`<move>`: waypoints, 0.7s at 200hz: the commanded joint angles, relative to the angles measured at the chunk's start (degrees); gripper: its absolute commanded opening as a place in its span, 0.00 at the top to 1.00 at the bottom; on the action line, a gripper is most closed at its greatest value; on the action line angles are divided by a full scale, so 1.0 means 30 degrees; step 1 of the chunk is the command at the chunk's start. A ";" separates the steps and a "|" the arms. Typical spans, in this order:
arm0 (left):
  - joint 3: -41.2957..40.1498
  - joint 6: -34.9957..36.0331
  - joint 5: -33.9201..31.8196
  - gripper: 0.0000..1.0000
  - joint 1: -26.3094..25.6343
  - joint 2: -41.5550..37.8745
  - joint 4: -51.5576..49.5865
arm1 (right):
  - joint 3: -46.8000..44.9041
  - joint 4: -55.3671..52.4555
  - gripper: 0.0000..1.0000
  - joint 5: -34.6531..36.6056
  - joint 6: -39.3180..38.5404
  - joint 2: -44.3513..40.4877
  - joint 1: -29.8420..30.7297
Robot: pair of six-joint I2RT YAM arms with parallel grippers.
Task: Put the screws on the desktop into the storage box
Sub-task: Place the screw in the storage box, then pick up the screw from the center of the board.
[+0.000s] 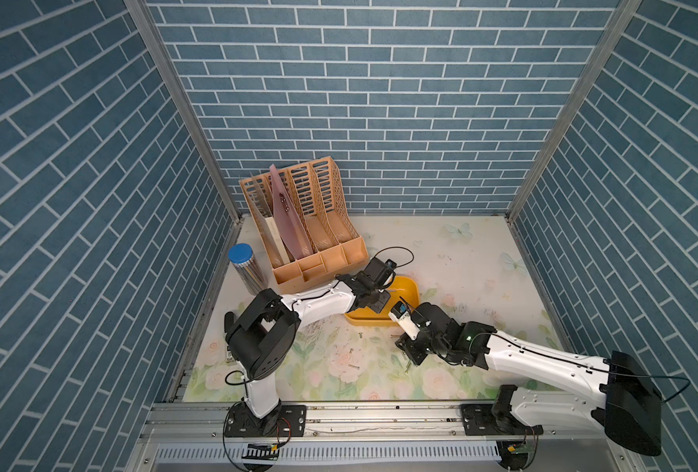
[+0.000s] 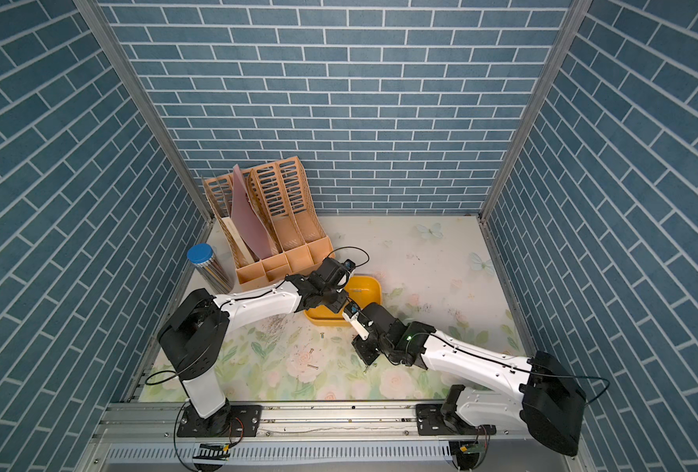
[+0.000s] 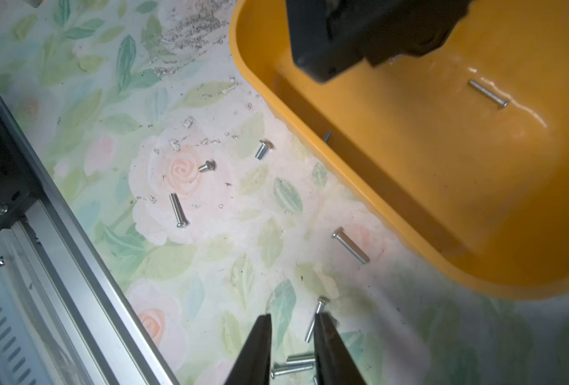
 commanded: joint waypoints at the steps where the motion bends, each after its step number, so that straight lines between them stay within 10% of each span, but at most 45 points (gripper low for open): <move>1: -0.0365 0.0327 0.0232 0.82 0.0261 0.0186 0.0414 | -0.1013 0.0161 0.74 0.0065 0.1159 0.0108 0.0086; 59: -0.0980 0.0295 0.0229 0.77 0.0272 -0.0259 0.1163 | -0.1851 0.0940 0.74 0.0296 0.1667 0.0946 0.0317; 87: -0.1714 -0.0216 -0.0537 0.52 0.0285 -0.1567 0.2123 | -0.1868 0.1363 0.72 0.0175 0.1606 0.1891 0.0378; 140: -0.2800 -0.0634 -0.1087 0.43 0.0320 -0.3598 0.2794 | -0.1519 0.1121 0.72 0.0298 0.1686 0.2577 0.0815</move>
